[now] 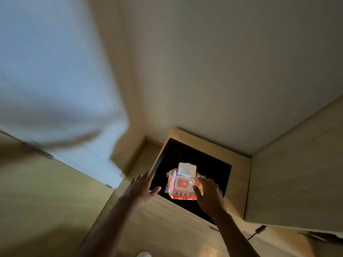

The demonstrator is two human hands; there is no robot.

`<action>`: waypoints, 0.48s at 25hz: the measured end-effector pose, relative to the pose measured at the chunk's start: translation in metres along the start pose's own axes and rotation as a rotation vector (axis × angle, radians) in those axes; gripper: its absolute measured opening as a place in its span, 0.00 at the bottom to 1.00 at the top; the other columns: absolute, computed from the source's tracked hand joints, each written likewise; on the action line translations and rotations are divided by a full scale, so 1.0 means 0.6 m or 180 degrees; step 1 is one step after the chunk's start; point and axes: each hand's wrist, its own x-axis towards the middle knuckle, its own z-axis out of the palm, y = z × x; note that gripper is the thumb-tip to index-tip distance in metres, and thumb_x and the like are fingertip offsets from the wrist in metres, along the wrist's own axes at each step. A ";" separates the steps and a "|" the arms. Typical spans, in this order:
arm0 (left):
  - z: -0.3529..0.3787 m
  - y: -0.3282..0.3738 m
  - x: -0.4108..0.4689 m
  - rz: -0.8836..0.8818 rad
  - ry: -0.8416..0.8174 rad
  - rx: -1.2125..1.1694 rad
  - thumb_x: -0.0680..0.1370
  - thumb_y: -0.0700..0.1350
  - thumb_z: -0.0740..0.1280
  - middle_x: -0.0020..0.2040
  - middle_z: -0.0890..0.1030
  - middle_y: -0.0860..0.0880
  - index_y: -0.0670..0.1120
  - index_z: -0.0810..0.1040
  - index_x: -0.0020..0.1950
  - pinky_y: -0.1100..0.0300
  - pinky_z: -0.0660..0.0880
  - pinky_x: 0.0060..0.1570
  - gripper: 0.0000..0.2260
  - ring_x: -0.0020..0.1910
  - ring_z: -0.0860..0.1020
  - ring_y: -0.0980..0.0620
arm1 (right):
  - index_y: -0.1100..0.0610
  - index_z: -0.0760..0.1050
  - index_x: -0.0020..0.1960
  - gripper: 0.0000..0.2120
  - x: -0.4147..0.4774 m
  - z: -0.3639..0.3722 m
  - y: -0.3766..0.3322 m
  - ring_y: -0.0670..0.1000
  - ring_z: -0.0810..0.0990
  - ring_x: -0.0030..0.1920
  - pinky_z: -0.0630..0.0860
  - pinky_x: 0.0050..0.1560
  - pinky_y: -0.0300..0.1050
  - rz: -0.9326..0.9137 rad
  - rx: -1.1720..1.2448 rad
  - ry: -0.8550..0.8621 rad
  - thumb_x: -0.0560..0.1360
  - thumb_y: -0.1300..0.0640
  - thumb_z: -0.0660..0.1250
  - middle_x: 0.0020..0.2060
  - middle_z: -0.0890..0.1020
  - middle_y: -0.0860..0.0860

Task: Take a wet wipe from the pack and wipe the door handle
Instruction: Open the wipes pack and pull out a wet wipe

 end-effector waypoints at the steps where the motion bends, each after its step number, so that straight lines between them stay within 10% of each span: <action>1: 0.026 0.003 0.031 0.0114 -0.0011 0.0069 0.76 0.64 0.56 0.79 0.56 0.46 0.50 0.53 0.79 0.51 0.58 0.74 0.35 0.77 0.57 0.46 | 0.52 0.75 0.63 0.22 0.013 0.029 0.009 0.57 0.76 0.58 0.75 0.55 0.53 -0.0010 0.0189 0.0079 0.75 0.42 0.59 0.58 0.78 0.56; 12: 0.271 -0.043 0.253 0.1107 0.0380 0.0181 0.71 0.64 0.64 0.79 0.57 0.46 0.59 0.58 0.76 0.45 0.63 0.72 0.34 0.78 0.56 0.47 | 0.49 0.83 0.49 0.08 0.117 0.265 0.092 0.57 0.75 0.52 0.78 0.45 0.51 -0.0694 0.0514 0.0642 0.70 0.56 0.73 0.51 0.79 0.54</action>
